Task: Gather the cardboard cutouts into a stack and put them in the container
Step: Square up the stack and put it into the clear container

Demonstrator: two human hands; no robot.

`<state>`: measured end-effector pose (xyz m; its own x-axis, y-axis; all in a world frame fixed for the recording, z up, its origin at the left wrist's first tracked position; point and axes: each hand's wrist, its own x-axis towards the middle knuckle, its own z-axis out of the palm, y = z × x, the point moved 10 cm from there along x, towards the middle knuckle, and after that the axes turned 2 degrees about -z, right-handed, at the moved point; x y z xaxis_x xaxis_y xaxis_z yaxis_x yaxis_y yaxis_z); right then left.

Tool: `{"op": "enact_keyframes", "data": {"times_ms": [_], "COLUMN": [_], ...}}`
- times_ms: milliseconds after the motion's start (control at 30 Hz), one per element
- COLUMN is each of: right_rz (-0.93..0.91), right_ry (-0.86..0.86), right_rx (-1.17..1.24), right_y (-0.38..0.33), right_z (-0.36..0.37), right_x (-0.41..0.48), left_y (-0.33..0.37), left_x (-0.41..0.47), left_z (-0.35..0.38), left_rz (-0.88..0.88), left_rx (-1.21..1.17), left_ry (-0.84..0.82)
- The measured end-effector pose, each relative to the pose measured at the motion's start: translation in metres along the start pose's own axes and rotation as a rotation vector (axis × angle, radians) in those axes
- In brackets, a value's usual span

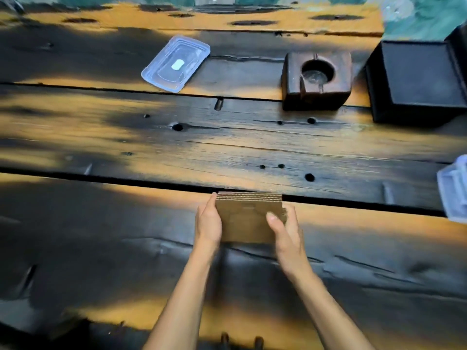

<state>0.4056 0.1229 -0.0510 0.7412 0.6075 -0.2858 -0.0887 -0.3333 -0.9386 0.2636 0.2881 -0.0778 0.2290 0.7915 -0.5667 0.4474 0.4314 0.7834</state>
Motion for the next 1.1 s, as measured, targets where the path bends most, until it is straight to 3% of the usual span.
{"op": "enact_keyframes", "data": {"times_ms": [200,367,567,800,1100], "right_rz": [0.073,0.047,0.002,-0.025,-0.07], "right_ry": [0.033,0.155,0.295,0.472,0.601], "right_rx": [-0.034,0.054,0.146,0.203,0.216], "right_y": [-0.023,-0.057,-0.078,-0.077,-0.088], "right_z": [-0.024,-0.047,-0.063,-0.09,-0.11], "right_x": [-0.081,-0.144,-0.226,-0.306,-0.358], "left_y": [-0.007,0.016,0.014,-0.008,0.005], "left_x": [-0.088,-0.178,-0.237,-0.304,-0.349], "left_z": [-0.016,-0.036,-0.071,-0.063,-0.057], "left_rz": [-0.129,0.106,0.323,0.237,0.317], "left_rx": [0.035,-0.059,0.03,-0.288,-0.123], "left_ry": [-0.097,-0.411,-0.365,-0.505,-0.583]}}
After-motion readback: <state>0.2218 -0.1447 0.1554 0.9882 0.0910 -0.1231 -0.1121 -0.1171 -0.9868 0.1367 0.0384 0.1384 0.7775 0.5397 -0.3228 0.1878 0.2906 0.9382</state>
